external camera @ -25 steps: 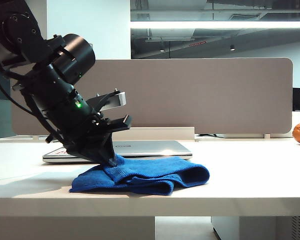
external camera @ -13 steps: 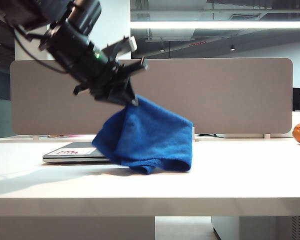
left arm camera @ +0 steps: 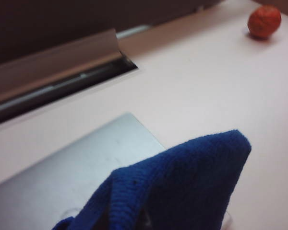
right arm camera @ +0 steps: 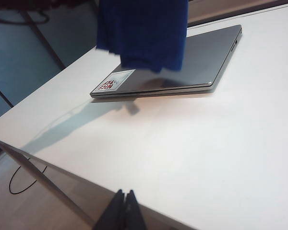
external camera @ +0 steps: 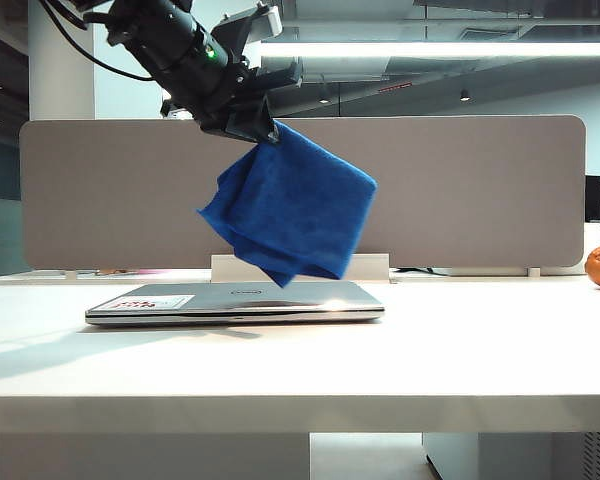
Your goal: Pick up the blue rag and put it over the laptop.
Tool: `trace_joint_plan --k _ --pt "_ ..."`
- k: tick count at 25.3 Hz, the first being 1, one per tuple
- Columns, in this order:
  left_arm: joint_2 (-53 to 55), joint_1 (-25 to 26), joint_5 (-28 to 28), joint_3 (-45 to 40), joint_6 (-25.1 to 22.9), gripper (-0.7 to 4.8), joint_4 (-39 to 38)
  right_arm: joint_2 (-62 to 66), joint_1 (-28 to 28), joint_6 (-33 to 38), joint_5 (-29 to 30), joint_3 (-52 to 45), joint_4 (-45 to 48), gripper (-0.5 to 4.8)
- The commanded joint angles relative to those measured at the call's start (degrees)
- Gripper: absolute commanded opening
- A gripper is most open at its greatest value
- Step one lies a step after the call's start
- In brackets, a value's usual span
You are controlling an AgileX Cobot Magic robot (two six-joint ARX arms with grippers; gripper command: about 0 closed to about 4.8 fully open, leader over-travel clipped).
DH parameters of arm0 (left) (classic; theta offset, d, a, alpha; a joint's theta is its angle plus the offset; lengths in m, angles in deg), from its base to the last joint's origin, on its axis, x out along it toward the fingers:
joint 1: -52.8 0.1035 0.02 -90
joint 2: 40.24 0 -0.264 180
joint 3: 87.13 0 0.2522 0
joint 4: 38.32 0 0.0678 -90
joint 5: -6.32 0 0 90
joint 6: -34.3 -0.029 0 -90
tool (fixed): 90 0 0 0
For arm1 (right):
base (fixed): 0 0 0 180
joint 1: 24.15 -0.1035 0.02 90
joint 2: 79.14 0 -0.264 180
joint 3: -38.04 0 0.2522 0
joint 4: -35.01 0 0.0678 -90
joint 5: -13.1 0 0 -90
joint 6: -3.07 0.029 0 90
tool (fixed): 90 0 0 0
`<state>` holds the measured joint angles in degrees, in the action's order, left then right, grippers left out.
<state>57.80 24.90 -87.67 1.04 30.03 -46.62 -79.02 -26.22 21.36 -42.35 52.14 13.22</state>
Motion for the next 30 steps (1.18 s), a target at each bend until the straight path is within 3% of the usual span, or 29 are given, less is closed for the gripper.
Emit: trace_joint_plan --k 1,11,26,30 --pt "3.45 1.66 0.22 3.45 -0.22 -0.06 1.01 -0.13 0.0 0.11 0.09 -0.2 0.96 -0.01" --pt "11.74 4.57 1.03 5.51 0.2 -0.06 1.22 -0.13 0.02 0.11 -0.07 -0.2 0.96 -0.01" --pt "17.33 9.07 6.67 5.44 0.17 0.02 1.9 -0.07 0.02 0.11 -0.07 -0.2 0.96 -0.01" --pt "17.46 9.07 6.71 5.49 0.15 1.79 1.99 -0.07 0.04 0.09 -0.09 -0.2 0.96 -0.01"
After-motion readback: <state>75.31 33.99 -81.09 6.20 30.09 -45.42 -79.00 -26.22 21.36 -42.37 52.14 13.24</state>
